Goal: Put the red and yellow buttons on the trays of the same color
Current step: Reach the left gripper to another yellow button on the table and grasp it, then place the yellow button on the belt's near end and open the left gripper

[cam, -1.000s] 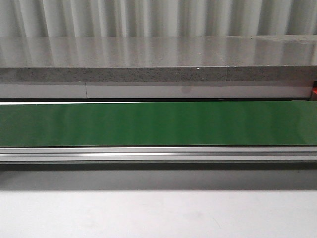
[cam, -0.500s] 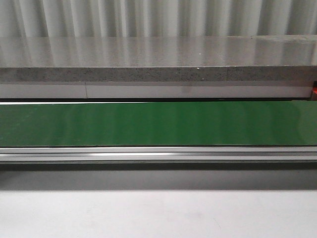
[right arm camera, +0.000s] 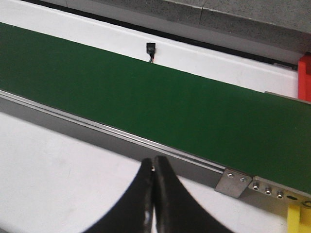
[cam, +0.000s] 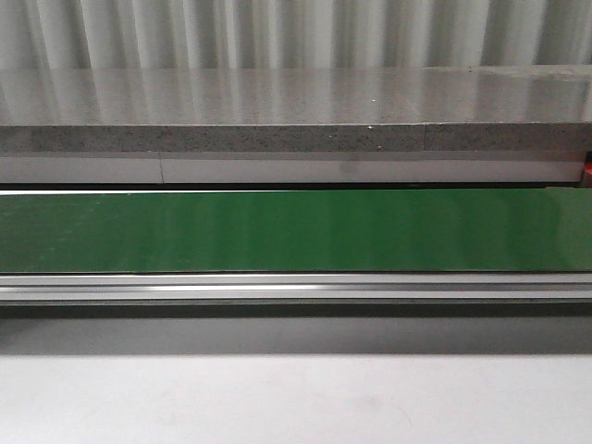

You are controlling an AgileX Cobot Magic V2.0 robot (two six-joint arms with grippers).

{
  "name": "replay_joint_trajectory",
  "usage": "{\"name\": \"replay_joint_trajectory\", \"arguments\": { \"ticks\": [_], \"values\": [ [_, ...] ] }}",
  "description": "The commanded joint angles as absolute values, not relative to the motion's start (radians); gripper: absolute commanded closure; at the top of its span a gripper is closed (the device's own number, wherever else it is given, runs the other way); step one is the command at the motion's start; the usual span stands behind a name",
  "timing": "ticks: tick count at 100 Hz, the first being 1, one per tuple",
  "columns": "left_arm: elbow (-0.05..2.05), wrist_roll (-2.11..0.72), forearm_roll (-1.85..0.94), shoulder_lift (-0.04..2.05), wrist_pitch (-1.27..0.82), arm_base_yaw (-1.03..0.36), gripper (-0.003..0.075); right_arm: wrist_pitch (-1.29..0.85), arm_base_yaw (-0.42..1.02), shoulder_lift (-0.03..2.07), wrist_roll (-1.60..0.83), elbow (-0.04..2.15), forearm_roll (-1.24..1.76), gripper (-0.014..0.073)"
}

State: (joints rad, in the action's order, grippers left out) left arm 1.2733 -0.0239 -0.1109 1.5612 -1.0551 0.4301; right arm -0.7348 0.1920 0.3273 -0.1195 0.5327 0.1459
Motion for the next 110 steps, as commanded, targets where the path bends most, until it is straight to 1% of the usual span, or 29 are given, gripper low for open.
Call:
{"name": "replay_joint_trajectory", "arguments": {
  "ticks": [1,31,58,102,106,110],
  "values": [
    [1.354,-0.034,-0.131,1.584,-1.038,0.439,0.0227,-0.672,0.192,0.336,-0.131,0.556,0.148,0.0661],
    [1.550,-0.034,-0.066,1.792,-1.152,0.448,0.0227,-0.672,0.192,0.336,-0.131,0.556,0.148,0.0661],
    [1.631,-0.008,-0.055,1.898,-1.157,0.457,0.0227,-0.672,0.192,0.336,-0.131,0.556,0.148,0.0661],
    [1.646,-0.008,-0.067,2.000,-1.024,0.457,0.0228,-0.672,0.192,0.336,-0.131,0.556,0.148,0.0661],
    [1.646,-0.008,-0.067,2.000,-1.014,0.457,0.0239,-0.672,0.192,0.336,-0.131,0.556,0.148,0.0661],
    [1.646,-0.008,-0.067,2.000,-1.014,0.457,0.0269,-0.672,0.192,0.336,-0.131,0.556,0.148,0.0661]
  ]
}}
